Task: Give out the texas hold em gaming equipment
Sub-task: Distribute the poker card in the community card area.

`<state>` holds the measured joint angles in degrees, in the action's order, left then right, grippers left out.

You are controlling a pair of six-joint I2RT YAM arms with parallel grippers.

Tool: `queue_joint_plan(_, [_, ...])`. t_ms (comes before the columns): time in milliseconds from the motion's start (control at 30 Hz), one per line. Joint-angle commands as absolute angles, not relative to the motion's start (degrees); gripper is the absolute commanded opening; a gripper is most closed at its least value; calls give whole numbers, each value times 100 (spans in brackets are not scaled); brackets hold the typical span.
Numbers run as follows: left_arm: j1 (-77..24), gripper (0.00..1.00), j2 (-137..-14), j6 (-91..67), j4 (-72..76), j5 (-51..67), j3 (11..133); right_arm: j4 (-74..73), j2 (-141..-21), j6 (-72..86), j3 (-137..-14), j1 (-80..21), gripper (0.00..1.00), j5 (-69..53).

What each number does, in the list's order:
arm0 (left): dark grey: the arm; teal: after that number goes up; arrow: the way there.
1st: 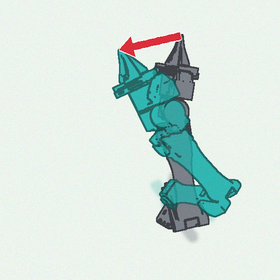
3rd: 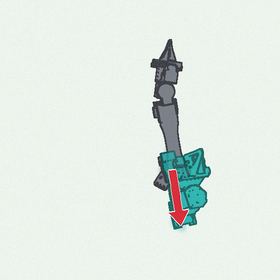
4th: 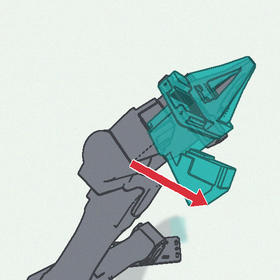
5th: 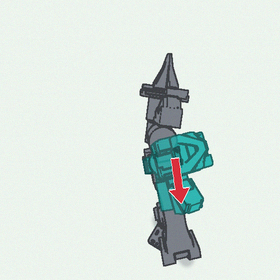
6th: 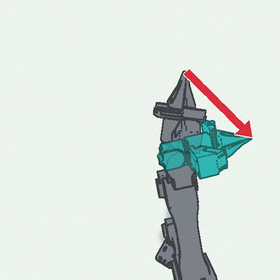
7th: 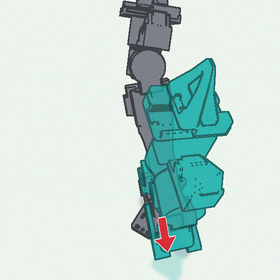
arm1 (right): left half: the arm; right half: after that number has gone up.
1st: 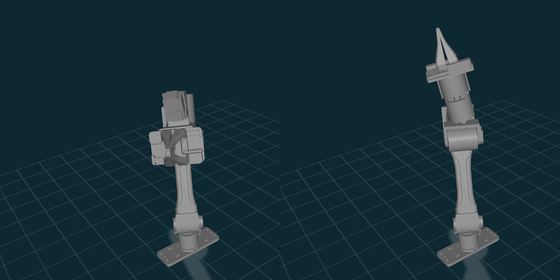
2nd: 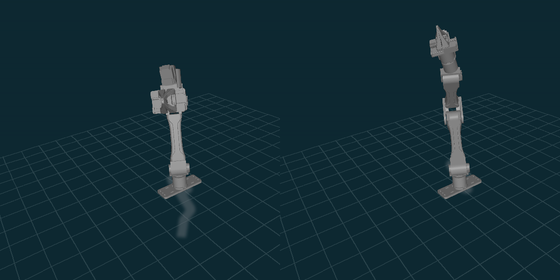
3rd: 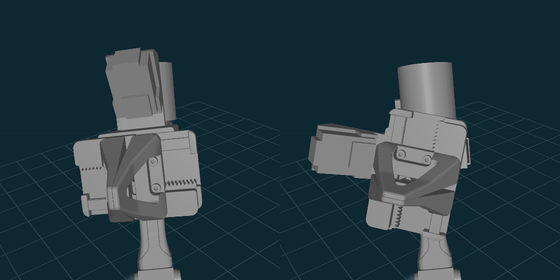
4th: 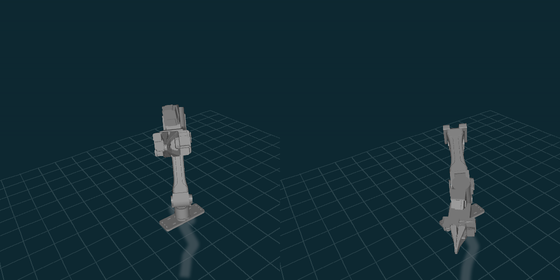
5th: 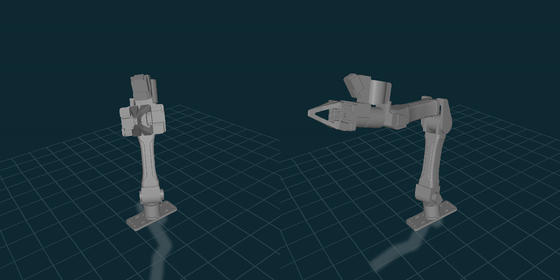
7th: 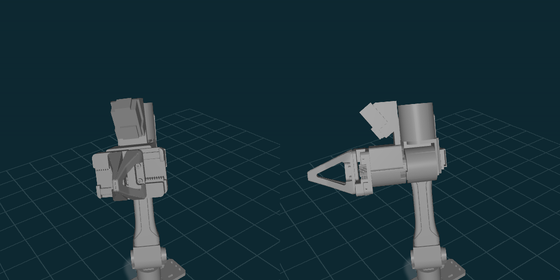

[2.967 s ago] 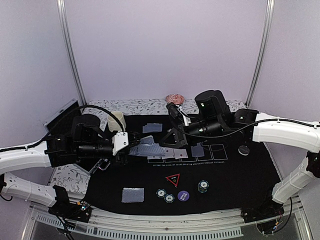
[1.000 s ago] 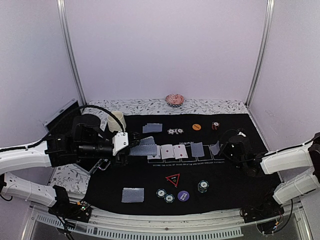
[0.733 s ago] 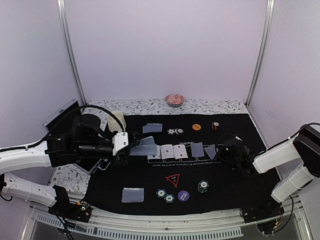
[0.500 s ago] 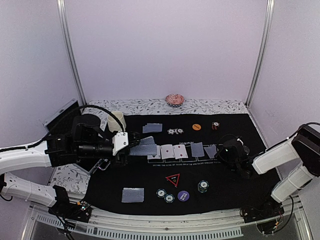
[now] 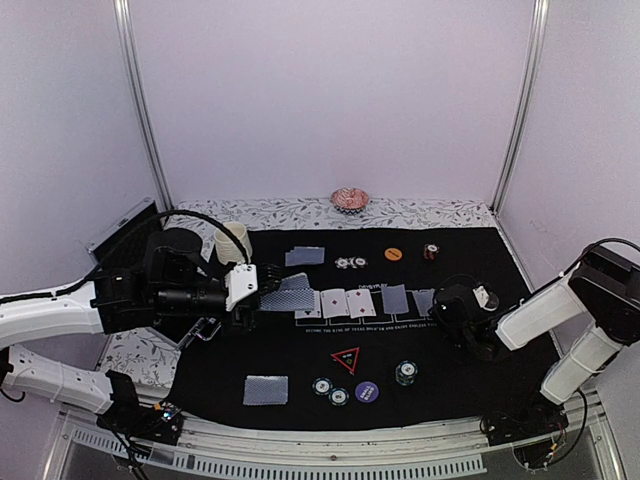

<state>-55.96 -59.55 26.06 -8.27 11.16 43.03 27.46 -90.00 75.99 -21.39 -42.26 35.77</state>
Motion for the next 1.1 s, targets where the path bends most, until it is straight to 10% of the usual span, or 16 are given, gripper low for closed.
queue_joint_plan(0, [-5538,48,-5929,2549,-782,1191,4438,2764,-9146,8024,-2178,-4297,1,3718])
queue_joint_plan(467, [-5540,45,-6458,1939,-673,888,4577,2289,-7295,7363,-1614,-4364,64,3622])
queue_joint_plan(1067, [-5520,45,-7187,-989,1020,-2732,2664,793,-4284,3668,-2143,-4367,69,2836])
